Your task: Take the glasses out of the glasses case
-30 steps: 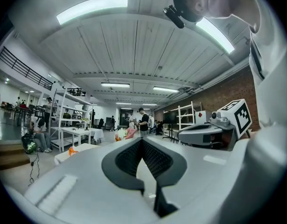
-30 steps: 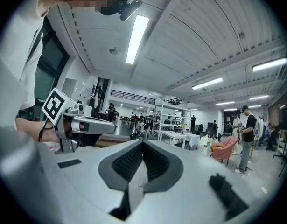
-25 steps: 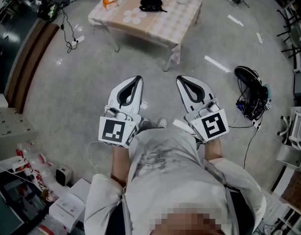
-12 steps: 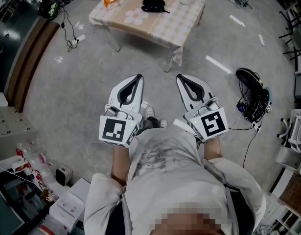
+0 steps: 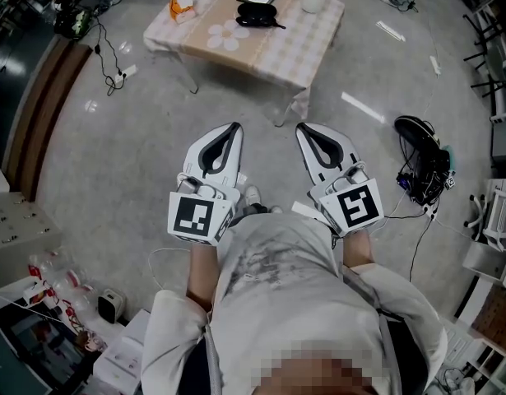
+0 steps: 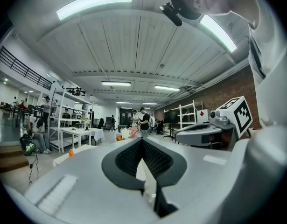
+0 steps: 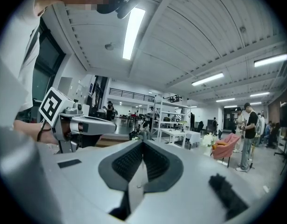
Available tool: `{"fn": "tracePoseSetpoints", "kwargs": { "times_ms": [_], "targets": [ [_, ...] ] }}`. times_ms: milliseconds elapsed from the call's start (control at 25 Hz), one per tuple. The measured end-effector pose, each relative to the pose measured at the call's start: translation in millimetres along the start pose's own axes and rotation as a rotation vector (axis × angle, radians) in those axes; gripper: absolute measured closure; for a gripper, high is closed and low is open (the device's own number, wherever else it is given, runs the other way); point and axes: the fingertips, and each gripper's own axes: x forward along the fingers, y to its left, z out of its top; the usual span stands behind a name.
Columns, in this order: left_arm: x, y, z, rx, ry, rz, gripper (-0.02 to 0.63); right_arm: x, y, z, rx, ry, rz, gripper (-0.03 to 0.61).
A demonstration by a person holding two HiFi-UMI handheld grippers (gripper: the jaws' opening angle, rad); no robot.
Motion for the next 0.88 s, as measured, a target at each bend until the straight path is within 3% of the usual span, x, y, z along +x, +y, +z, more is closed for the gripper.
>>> {"fn": "tracePoseSetpoints", "kwargs": {
  "times_ms": [360,680,880],
  "targets": [
    [13,39,-2,-0.011,-0.002,-0.040,0.604,37,-2,7,-0.009,0.009,-0.047,0.561],
    [31,47,-7,-0.024,0.011,-0.078,0.604,51,-16,2,0.033,0.066,-0.097,0.561],
    [46,56,-14,-0.034,0.026,-0.064,0.604,64,-24,-4,0.022,0.036,-0.060,0.561]
  ]
}}
